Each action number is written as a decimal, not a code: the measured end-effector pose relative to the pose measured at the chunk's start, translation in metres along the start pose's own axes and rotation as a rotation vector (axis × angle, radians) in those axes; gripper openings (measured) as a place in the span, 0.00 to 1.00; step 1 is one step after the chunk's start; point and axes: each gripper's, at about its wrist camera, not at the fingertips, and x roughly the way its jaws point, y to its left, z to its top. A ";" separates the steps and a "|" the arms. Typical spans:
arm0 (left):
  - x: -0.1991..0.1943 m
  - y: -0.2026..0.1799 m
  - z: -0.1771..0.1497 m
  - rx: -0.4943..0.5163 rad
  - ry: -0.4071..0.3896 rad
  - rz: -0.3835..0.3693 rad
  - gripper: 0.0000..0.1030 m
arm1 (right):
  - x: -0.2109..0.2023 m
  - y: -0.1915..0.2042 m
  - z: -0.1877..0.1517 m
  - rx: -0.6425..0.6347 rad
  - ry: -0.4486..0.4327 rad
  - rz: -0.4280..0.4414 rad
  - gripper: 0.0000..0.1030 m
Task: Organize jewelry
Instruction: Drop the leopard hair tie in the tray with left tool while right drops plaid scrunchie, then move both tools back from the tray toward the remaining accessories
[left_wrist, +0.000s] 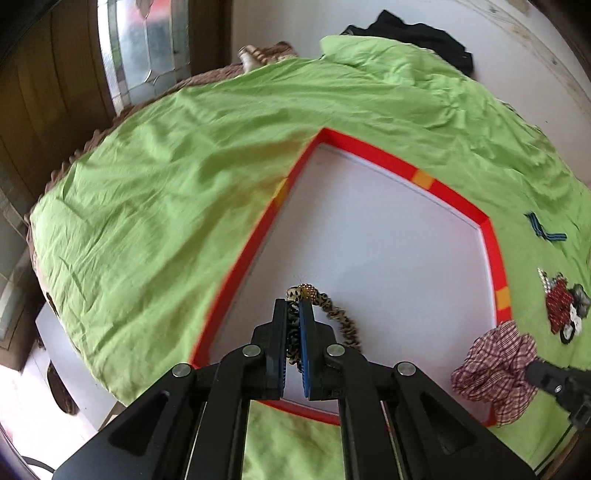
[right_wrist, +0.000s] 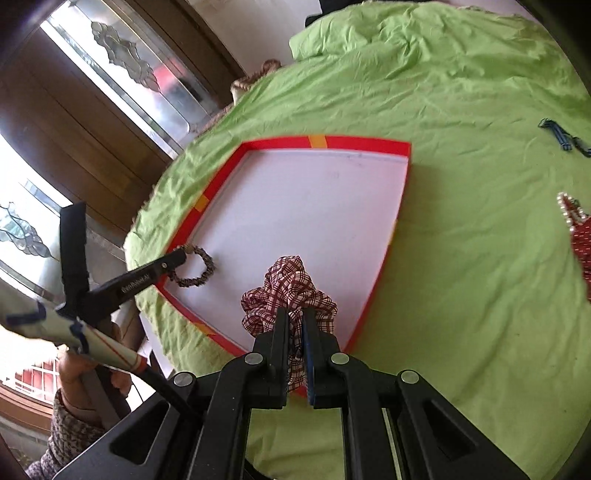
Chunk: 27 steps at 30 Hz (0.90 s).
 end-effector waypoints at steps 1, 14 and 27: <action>0.002 0.003 -0.001 -0.005 0.004 -0.002 0.06 | 0.003 0.000 0.000 0.001 0.006 -0.005 0.08; -0.014 0.000 -0.007 -0.031 -0.023 -0.023 0.23 | 0.015 -0.006 -0.007 0.023 0.030 -0.031 0.20; -0.097 -0.048 -0.031 0.075 -0.181 0.054 0.46 | -0.057 -0.019 -0.024 0.071 -0.116 -0.042 0.51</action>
